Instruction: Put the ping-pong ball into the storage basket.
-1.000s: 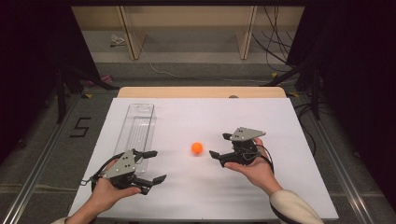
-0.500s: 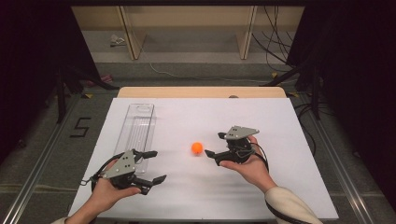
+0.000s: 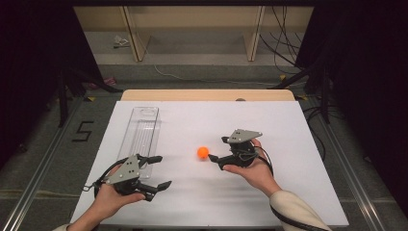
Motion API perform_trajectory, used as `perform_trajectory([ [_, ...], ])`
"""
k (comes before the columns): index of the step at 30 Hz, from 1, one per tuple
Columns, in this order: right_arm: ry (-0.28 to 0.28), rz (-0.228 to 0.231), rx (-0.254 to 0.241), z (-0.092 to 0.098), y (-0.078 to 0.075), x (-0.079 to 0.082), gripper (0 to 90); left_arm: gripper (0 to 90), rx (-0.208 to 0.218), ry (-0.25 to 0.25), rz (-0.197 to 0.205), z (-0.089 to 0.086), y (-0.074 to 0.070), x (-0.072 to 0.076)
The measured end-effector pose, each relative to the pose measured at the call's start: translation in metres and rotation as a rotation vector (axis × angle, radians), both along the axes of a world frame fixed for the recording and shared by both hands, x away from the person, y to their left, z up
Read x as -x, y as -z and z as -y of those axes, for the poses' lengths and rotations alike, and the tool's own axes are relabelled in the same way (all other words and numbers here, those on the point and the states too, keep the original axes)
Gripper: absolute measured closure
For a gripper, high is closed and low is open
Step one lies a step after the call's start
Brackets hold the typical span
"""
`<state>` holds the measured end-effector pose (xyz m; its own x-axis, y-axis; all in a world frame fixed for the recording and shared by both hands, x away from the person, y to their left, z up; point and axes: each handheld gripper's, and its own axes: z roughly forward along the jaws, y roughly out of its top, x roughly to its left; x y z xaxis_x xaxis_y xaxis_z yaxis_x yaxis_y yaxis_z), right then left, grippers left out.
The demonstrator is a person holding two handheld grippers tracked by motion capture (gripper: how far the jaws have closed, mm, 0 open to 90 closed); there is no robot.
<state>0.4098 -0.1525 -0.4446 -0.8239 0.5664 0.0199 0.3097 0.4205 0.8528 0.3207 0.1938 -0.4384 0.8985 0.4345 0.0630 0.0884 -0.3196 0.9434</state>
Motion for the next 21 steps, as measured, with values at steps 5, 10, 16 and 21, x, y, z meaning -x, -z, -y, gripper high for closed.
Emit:
perform_trajectory([
  [5,-0.005,-0.006,0.004,-0.003,0.002,-0.002,16.2,17.2,0.0,0.001,0.0,0.0,0.0,0.0],
  [10,-0.008,-0.01,0.008,-0.005,0.003,-0.004,16.2,17.2,-0.001,0.001,0.0,0.0,0.0,0.0],
  [16,-0.012,-0.012,0.011,-0.008,0.005,-0.006,16.2,17.2,-0.001,0.001,0.0,0.0,0.0,0.0],
  [21,-0.016,-0.016,0.017,-0.011,0.006,-0.007,16.2,17.2,-0.001,0.001,0.0,0.0,0.0,0.0],
])
